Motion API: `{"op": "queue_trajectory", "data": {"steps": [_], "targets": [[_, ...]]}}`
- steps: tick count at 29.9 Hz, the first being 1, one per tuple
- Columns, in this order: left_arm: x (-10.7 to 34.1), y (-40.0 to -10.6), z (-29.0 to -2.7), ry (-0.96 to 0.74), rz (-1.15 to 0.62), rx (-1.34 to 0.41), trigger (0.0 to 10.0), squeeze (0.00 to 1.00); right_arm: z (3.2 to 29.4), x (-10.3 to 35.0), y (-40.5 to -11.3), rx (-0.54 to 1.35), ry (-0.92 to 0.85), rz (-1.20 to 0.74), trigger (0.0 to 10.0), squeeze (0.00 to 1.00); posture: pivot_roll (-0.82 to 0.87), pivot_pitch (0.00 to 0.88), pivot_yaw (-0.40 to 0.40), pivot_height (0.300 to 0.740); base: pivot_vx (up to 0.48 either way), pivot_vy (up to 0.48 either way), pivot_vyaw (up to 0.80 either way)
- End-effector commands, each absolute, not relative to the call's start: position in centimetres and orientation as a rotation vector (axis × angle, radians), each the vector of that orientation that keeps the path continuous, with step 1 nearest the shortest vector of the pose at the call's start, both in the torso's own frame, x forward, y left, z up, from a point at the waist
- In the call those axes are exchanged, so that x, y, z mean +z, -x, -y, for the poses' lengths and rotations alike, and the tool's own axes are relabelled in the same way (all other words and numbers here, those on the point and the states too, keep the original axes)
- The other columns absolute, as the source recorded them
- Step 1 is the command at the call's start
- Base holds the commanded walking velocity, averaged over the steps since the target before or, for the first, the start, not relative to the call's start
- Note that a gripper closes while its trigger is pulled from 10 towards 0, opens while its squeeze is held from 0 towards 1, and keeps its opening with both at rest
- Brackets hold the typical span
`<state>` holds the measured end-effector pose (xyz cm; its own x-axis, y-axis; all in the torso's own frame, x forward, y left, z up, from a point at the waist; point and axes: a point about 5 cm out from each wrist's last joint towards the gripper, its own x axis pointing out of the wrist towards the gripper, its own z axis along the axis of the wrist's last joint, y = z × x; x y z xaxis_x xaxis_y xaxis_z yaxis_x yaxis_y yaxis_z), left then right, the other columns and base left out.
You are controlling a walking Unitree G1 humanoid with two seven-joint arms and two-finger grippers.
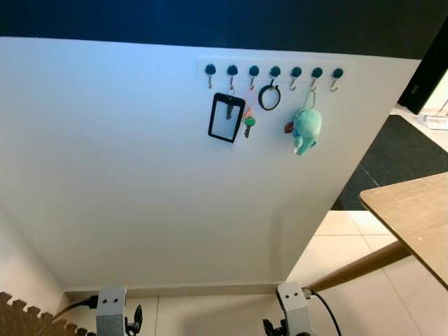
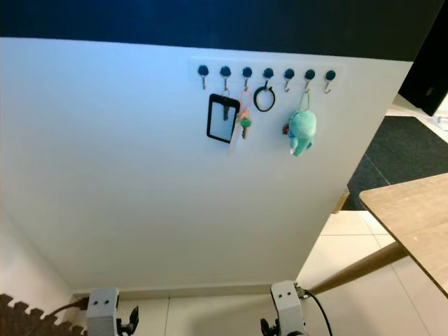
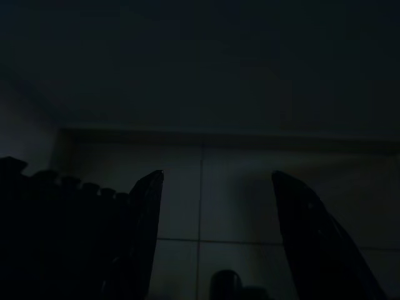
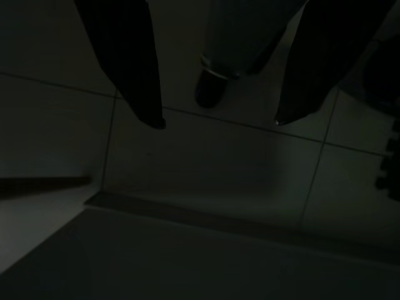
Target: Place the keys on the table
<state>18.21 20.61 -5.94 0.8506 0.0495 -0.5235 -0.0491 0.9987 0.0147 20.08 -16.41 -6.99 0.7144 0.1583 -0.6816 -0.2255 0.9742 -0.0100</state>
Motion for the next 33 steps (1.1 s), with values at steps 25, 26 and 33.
{"op": "queue_trajectory", "data": {"steps": [25,26,33], "targets": [[-6.0,-18.0,-20.3,-0.018,-0.568,0.073,10.0,0.0,16.8,-6.7,-20.5,0.199,0.108,-0.73,10.0,0.0,0.08,0.055,-0.046,0.74,0.0,-0.154,0.0],[-6.1,-18.0,-20.3,-0.019,-0.571,0.073,10.0,0.0,16.8,-6.7,-20.6,0.198,0.112,-0.723,10.0,0.0,0.08,0.054,-0.047,0.74,0.0,0.0,0.0],[-5.1,-18.6,-20.8,-0.062,-0.483,0.06,10.0,0.0,17.4,-4.2,-22.8,0.157,0.195,-0.48,10.0,0.0,0.07,0.055,-0.046,0.74,0.0,0.0,0.0]]}}
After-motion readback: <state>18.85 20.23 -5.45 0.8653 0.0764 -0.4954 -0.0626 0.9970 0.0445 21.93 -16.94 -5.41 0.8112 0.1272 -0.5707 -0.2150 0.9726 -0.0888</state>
